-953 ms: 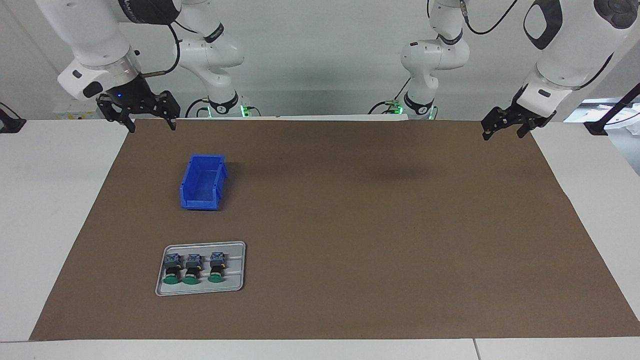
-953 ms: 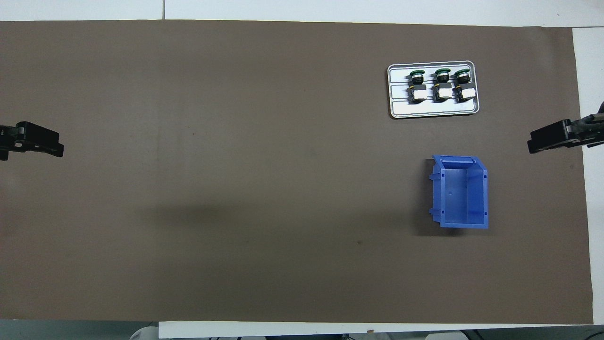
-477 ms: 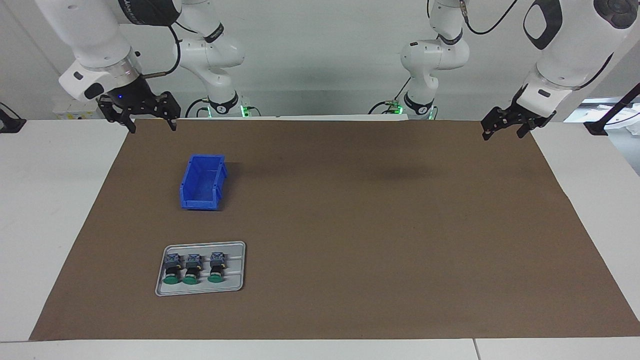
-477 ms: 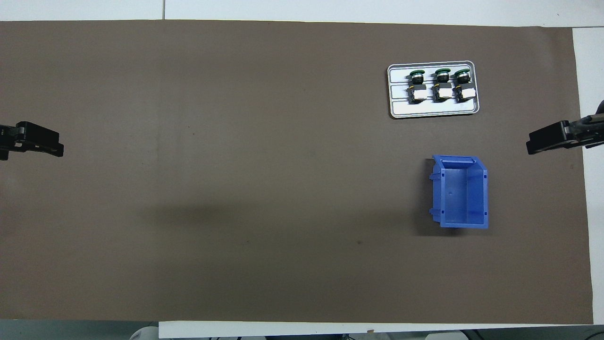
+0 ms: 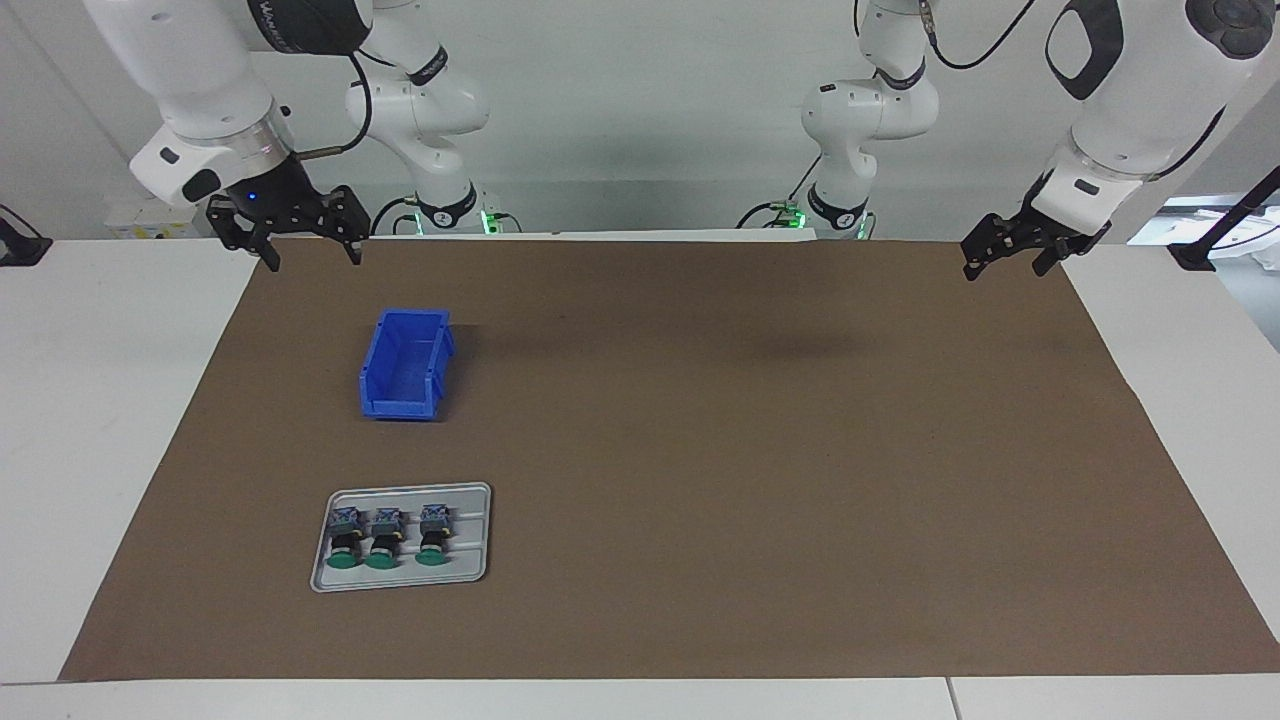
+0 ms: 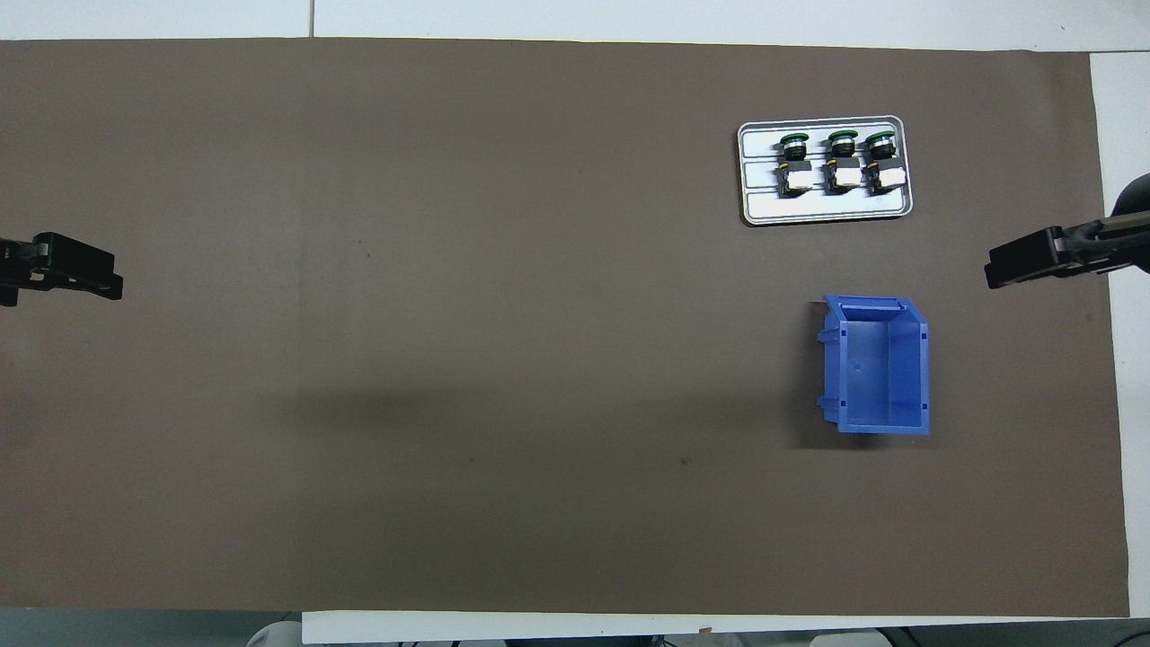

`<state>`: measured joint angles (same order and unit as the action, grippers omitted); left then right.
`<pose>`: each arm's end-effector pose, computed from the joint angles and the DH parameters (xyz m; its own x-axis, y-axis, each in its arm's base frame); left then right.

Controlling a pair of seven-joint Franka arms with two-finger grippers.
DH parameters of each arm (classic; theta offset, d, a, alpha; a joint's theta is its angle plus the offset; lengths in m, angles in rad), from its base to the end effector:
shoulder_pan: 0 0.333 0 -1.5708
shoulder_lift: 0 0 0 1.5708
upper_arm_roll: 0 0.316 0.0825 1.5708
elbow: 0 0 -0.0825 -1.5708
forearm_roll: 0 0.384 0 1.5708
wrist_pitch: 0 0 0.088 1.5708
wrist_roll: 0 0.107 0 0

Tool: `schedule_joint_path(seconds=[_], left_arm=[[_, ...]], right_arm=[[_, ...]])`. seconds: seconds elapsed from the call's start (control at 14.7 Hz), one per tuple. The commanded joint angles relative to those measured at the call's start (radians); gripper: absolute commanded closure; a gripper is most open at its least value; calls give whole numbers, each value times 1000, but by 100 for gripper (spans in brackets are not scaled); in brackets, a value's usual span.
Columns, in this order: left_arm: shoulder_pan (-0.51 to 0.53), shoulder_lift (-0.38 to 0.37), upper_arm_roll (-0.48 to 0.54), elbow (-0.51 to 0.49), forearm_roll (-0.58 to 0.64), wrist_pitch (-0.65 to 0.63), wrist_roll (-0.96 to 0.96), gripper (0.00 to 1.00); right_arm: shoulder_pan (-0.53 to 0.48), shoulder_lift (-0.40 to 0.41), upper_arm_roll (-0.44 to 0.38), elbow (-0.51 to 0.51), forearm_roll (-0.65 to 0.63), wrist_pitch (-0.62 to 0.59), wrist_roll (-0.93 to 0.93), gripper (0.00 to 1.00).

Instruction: Place and press button with both arms

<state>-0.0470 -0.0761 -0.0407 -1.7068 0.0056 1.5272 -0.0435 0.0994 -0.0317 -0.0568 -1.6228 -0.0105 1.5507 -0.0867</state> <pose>0.5210 -0.0459 0.5982 0.9938 -0.0430 -0.1029 -0.0446 -0.9989 -0.0132 0.5412 0.0214 0.6157 0.9908 0.1288 -0.0410 0.1291 -0.9916 0.0052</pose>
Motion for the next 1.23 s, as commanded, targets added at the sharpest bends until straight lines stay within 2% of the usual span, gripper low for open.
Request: schedule_joint_path(seconds=[0.0, 0.2, 0.54, 0.75, 1.16], left_arm=[[-8, -30, 2, -30, -3, -5, 5, 0], [-8, -30, 2, -30, -4, -1, 10, 0], [-10, -39, 4, -47, -3, 1, 10, 0], [-10, -39, 2, -47, -3, 1, 7, 0], [-10, -39, -2, -45, -3, -2, -6, 0]], right_arm=[[48, 88, 3, -3, 17, 127, 28, 0], [95, 215, 3, -2, 23, 303, 91, 0], [79, 398, 5, 0, 21, 541, 85, 0], [82, 463, 5, 6, 18, 617, 88, 0], [72, 544, 5, 23, 20, 676, 85, 0]])
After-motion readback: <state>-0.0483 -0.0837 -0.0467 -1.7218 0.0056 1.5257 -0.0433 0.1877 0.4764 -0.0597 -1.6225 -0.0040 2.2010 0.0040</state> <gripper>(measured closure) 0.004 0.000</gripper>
